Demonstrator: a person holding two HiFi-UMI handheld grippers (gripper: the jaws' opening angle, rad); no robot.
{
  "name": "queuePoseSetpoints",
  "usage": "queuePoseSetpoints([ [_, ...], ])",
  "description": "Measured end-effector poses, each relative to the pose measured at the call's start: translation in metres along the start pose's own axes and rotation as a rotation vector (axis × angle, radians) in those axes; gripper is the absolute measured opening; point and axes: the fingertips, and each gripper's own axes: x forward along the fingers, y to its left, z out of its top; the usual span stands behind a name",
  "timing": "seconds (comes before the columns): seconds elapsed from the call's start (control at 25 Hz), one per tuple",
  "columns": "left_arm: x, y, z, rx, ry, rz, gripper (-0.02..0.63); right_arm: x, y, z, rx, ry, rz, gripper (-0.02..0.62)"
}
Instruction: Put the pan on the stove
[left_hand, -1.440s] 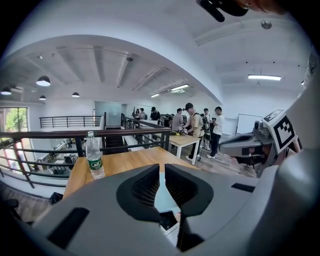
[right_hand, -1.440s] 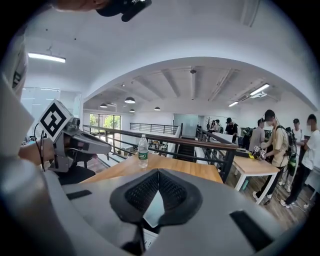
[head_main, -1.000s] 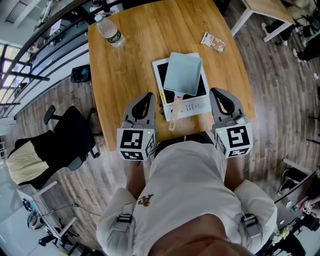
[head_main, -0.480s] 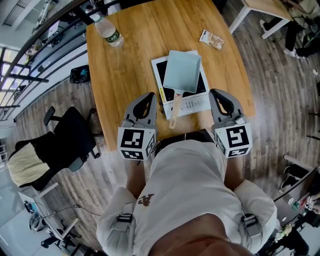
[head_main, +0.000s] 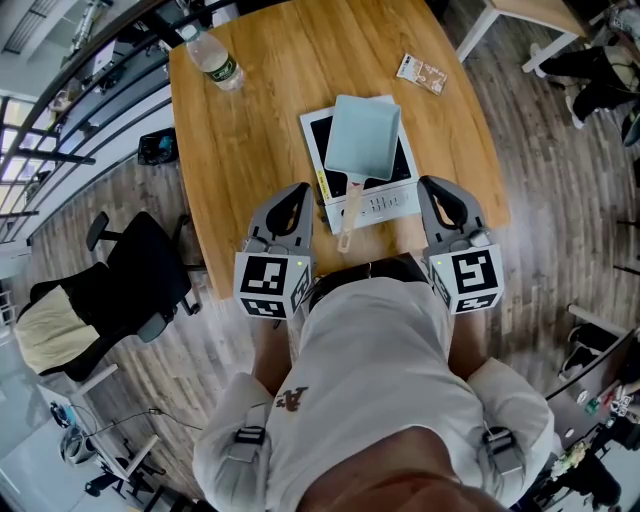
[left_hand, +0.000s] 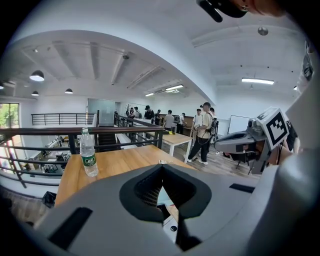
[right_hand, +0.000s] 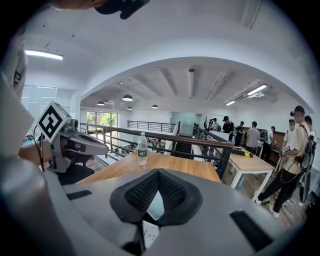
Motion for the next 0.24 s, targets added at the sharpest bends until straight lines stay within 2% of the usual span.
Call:
queuePoseSetpoints([
  [0.24, 0.0039, -0.0016, 0.0003, -0.001, 0.004, -0.004, 0.020, 0.0015, -0.0034, -0.0012, 0.002, 0.001, 0.000, 0.020],
])
